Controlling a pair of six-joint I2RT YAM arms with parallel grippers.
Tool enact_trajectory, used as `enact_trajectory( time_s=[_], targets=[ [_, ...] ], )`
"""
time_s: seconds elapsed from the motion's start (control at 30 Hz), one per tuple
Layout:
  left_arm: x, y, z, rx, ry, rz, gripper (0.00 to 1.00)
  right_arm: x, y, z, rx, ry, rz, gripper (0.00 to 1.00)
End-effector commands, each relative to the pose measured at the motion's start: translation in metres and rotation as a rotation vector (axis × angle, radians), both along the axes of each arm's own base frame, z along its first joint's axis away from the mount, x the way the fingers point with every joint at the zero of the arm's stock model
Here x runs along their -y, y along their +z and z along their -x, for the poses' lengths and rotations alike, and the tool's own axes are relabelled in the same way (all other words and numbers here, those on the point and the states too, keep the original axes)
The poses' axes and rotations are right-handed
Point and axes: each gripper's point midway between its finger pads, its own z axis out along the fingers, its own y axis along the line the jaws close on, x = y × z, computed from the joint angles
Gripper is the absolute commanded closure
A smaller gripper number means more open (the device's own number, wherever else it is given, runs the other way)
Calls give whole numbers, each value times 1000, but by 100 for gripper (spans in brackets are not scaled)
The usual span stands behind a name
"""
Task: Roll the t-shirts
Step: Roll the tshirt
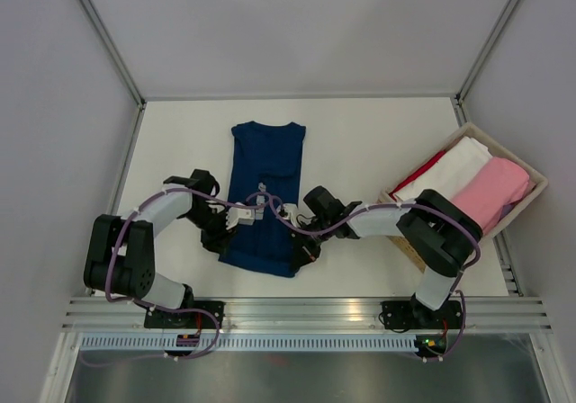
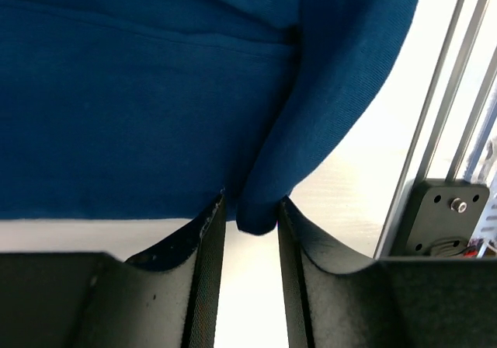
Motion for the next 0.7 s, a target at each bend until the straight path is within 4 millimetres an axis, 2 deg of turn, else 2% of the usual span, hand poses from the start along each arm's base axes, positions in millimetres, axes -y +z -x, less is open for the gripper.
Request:
enact_trajectory(
  time_s=[0.0, 0.2, 0.27, 0.4, 0.43, 0.53, 0.57, 0.6, 0.67],
  targets=[
    [10, 19, -23, 55, 89, 36, 62, -4, 3, -9, -40, -18, -19, 100],
    [2, 23, -41, 59, 233, -48, 64, -4, -2, -24, -64, -98, -2, 98],
    [-3, 28, -48, 66, 292, -88, 61, -4, -3, -29, -48, -122, 5, 94],
    [-9, 36, -47, 41, 355, -136, 54, -5, -1, -37, -11, -152, 9, 91],
    [-12, 37, -39, -5, 356, -162, 54, -6, 0, -39, -4, -158, 9, 91],
    [-8, 45, -34, -51, 336, -151, 53, -5, -1, -41, 14, -161, 14, 91],
    [-3, 54, -37, 1, 316, -102, 50, -5, 0, -43, 23, -164, 15, 91],
    [-2, 54, -33, 25, 299, -84, 49, -4, -1, -44, 34, -167, 21, 91],
    [0, 59, -39, 128, 250, -36, 43, -2, 3, -45, 55, -165, 19, 91]
  ],
)
